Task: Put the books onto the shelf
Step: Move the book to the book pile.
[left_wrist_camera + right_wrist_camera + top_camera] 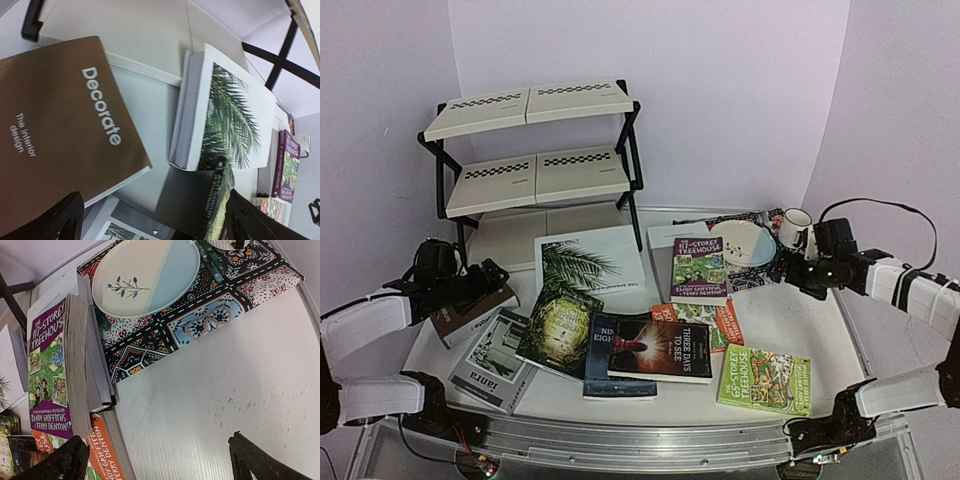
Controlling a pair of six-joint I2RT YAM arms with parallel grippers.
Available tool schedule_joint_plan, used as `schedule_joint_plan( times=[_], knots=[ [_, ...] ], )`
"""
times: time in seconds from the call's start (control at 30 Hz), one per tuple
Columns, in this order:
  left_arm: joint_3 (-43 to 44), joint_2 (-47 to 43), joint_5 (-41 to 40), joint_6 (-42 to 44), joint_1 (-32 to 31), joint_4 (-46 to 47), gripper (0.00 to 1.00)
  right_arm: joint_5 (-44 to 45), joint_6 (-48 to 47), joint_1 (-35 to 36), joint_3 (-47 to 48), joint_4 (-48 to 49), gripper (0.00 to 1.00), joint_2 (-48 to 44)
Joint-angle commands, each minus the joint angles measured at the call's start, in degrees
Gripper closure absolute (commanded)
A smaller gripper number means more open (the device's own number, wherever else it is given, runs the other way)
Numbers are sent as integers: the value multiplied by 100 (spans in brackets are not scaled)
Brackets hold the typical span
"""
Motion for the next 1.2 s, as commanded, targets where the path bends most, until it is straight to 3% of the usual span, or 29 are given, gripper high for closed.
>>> schedule_joint_plan(
  times=[0.0,0.3,0.5,0.87,1.07,1.17],
  knots=[
    [105,-30,1317,598,9,820,0,-686,-49,-6,269,-79,2,158],
    [96,384,2325,191,-24,1684,0,-2219,65,23,439,260,2,740],
    [299,776,2628,56,-147,1798,0,-2493,221,345,672,498,7,1334],
    [601,1215,2604,75,-448,1878,0,-1799,651,1216,1172,827,18,2066],
    [855,1794,1313,408,-358,1701,4,-961,884,2008,1631,1020,18,2288],
    [1156,2208,1327,539,-269,1704,7,-959,900,2146,2006,1018,18,2574]
  ],
)
